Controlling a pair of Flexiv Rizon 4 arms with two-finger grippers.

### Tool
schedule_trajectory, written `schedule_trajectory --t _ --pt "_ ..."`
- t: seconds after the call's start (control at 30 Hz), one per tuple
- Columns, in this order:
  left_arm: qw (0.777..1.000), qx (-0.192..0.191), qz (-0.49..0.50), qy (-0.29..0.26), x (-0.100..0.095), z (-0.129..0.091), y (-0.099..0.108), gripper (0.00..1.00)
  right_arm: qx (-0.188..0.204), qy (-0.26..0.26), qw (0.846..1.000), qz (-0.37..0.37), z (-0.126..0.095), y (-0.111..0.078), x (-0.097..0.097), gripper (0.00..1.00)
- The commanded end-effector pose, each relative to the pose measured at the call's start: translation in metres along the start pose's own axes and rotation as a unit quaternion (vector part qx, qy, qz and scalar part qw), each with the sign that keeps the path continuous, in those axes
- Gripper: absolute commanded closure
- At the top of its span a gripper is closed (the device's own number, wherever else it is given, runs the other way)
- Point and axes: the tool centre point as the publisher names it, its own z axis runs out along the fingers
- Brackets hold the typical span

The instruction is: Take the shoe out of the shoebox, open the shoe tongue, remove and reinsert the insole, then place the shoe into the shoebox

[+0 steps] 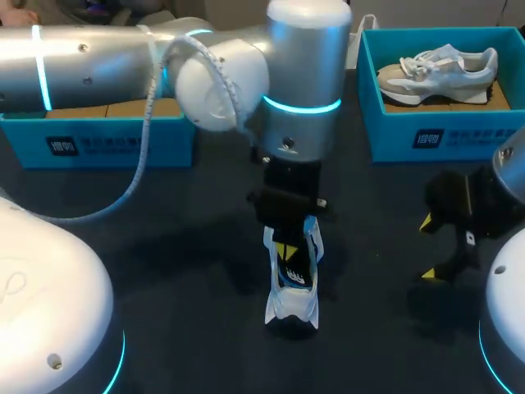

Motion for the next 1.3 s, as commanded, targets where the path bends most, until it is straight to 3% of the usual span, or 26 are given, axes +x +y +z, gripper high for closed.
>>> schedule_trajectory --t 0.03,0.4,0.8,1.13,1.3 --pt "1.0 0.008 -0.003 0.008 -0.004 0.013 0.01 1.0 0.001 -0.002 1.0 0.0 -0.001 0.0 0.002 0.0" --pt "1.0 0.026 0.008 0.013 -0.006 0.039 0.006 1.0 0.001 -0.002 1.0 0.0 -0.001 0.0 0.002 0.0" --pt "0.999 0.022 -0.005 0.024 -0.007 0.067 0.008 1.0 0.001 -0.002 1.0 0.0 -0.001 0.0 0.002 0.0" --pt "1.0 -0.009 -0.023 0.012 0.003 0.038 0.005 1.0 0.001 -0.002 1.0 0.0 -0.001 0.0 0.002 0.0" --pt "0.999 -0.015 -0.024 0.033 0.003 0.043 0.007 1.0 0.001 -0.002 1.0 0.0 -0.001 0.0 0.002 0.0"
